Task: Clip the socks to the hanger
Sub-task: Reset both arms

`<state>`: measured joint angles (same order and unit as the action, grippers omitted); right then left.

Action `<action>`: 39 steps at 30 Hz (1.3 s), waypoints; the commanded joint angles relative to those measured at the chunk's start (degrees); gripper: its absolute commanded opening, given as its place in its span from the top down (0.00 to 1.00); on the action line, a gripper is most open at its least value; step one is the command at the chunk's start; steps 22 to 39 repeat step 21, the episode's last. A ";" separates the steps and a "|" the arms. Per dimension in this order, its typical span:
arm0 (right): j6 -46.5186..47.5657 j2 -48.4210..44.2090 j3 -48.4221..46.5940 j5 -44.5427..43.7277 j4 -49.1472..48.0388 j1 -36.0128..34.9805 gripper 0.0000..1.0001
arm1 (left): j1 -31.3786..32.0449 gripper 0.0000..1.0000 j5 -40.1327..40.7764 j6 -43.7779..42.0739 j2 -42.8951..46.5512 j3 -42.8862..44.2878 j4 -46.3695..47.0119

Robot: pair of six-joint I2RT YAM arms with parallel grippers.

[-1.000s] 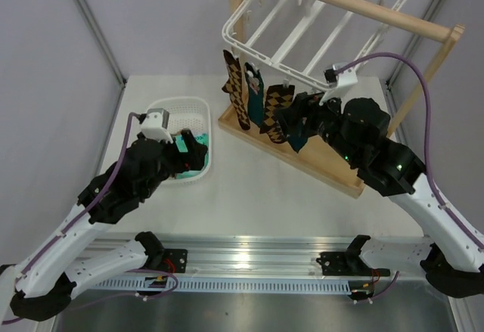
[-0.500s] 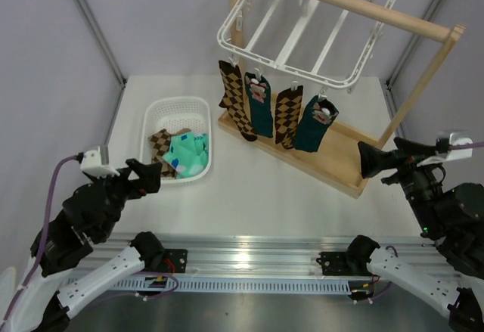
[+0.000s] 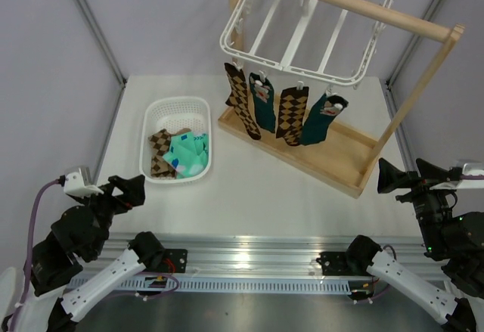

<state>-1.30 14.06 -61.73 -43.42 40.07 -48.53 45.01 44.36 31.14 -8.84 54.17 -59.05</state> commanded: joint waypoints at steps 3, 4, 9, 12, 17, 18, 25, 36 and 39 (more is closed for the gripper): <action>0.95 -0.09 0.65 -1.32 -0.26 -0.16 0.01 | -0.45 0.01 0.82 0.95 -0.12 -1.09 -0.10; 0.95 -0.09 0.65 -1.32 -0.35 -0.16 0.01 | -0.45 0.01 0.82 0.94 -0.38 -1.00 -0.10; 1.04 -0.18 0.04 -1.05 -0.87 -0.16 0.01 | -0.45 0.01 1.34 0.51 -1.00 -0.56 0.77; 1.04 -0.09 -0.23 -0.88 -1.23 -0.16 0.00 | -0.45 0.01 1.08 0.33 -1.97 0.14 1.04; 1.04 0.00 -0.76 -0.70 -1.40 -0.16 0.00 | -0.45 0.00 1.26 0.24 -2.85 0.50 1.91; 1.04 0.00 -0.84 -0.70 -1.40 -0.16 0.00 | -0.45 0.01 1.26 0.15 -2.94 0.41 2.18; 1.04 0.00 -1.11 -0.09 -1.23 -0.16 0.01 | -0.45 0.01 0.99 -0.20 -3.11 0.23 2.88; 1.04 0.00 -1.11 -0.09 -1.23 -0.16 0.01 | -0.45 0.01 0.99 -0.20 -3.11 0.23 2.88; 1.04 0.00 -1.11 -0.09 -1.23 -0.16 0.01 | -0.45 0.01 0.99 -0.20 -3.11 0.23 2.88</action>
